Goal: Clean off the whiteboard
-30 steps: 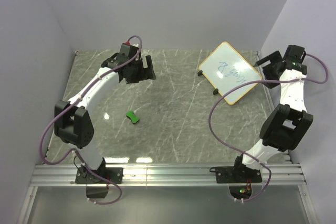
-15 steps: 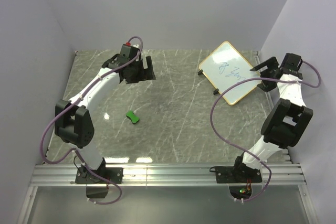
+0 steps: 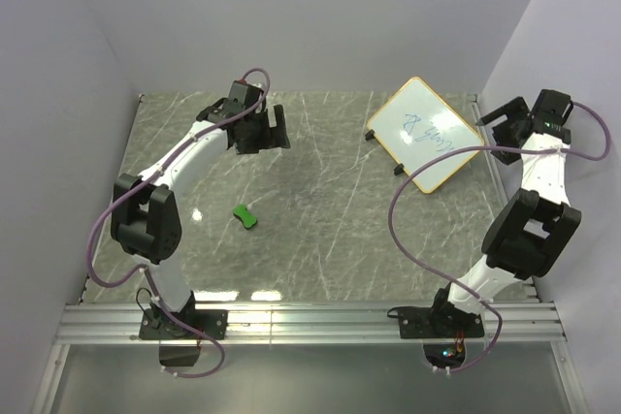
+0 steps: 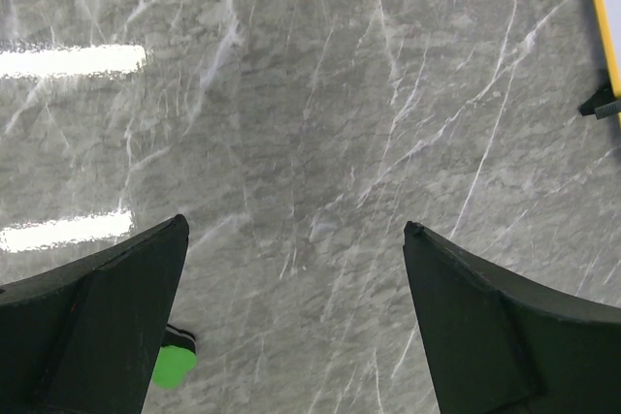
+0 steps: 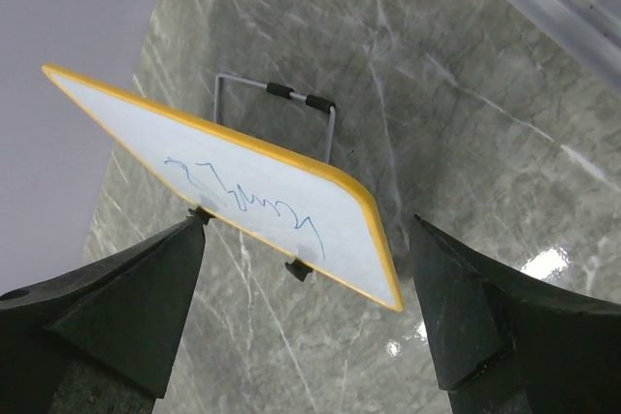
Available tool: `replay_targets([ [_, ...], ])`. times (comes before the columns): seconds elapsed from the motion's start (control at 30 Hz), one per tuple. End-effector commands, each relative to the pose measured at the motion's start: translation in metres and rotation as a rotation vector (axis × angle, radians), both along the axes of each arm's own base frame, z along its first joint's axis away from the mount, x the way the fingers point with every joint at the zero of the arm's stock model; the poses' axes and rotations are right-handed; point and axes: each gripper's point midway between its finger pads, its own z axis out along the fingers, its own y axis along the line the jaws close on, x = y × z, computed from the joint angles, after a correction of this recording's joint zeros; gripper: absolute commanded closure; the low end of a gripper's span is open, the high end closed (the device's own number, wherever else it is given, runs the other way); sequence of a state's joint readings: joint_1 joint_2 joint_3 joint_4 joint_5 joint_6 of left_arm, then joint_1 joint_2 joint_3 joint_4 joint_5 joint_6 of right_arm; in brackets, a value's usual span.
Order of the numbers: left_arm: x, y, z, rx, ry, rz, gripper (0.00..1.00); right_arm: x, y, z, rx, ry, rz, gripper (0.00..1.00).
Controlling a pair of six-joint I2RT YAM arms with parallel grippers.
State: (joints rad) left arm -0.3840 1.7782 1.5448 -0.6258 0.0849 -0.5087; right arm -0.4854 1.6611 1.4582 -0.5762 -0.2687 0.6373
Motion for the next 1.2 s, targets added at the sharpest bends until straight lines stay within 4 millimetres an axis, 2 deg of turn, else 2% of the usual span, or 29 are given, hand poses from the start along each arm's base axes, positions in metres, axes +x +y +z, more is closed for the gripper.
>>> replay_targets([
  [0.0,0.01,-0.008,0.021,-0.016,-0.06,-0.029,0.01,0.015,-0.011,0.005,-0.055,-0.063,0.028,0.08],
  [0.2,0.007,-0.006,0.017,-0.003,-0.043,-0.028,0.01,0.049,-0.003,0.008,-0.036,-0.201,0.158,0.09],
  [0.3,0.003,-0.005,0.014,0.0,-0.037,-0.028,0.01,0.062,0.004,0.003,0.0,-0.24,0.219,0.09],
  [0.33,0.001,-0.004,0.014,-0.001,-0.04,-0.028,0.01,0.066,0.006,-0.004,0.018,-0.232,0.231,0.09],
  [0.5,-0.002,-0.003,0.005,-0.005,-0.024,-0.023,0.01,0.075,0.033,-0.013,0.051,-0.24,0.369,0.12],
  [0.6,0.0,-0.006,0.004,-0.014,-0.023,-0.022,0.01,0.072,0.05,-0.003,0.067,-0.275,0.419,0.16],
  [0.63,0.002,-0.007,0.004,-0.017,-0.024,-0.022,0.0,0.067,0.055,-0.009,0.085,-0.27,0.423,0.17],
  [0.7,0.004,-0.009,0.005,-0.022,-0.025,-0.024,0.01,0.063,0.062,0.003,0.086,-0.309,0.435,0.24],
  [0.73,0.005,-0.009,0.005,-0.023,-0.027,-0.026,0.01,0.059,0.065,0.0,0.092,-0.306,0.439,0.27],
  [0.77,0.006,-0.01,0.007,-0.024,-0.031,-0.026,0.01,0.057,0.068,0.002,0.093,-0.309,0.445,0.36],
  [0.8,0.007,-0.01,0.007,-0.025,-0.034,-0.028,0.01,0.055,0.073,0.006,0.09,-0.318,0.458,0.41],
  [0.87,0.007,-0.011,0.006,-0.026,-0.034,-0.031,0.01,0.05,0.079,0.006,0.092,-0.305,0.466,0.52],
  [0.9,0.007,-0.012,0.006,-0.031,-0.03,-0.036,0.0,0.049,0.083,0.006,0.084,-0.303,0.473,0.62],
  [0.93,0.007,-0.012,0.006,-0.031,-0.032,-0.036,0.01,0.049,0.084,0.006,0.075,-0.296,0.474,0.65],
  [1.03,0.008,-0.013,0.008,-0.035,-0.035,-0.042,0.01,0.042,0.088,-0.005,0.064,-0.25,0.489,0.83],
  [1.17,0.008,-0.012,0.011,-0.029,-0.046,-0.048,0.01,0.032,0.098,-0.019,0.076,-0.221,0.515,0.81],
])
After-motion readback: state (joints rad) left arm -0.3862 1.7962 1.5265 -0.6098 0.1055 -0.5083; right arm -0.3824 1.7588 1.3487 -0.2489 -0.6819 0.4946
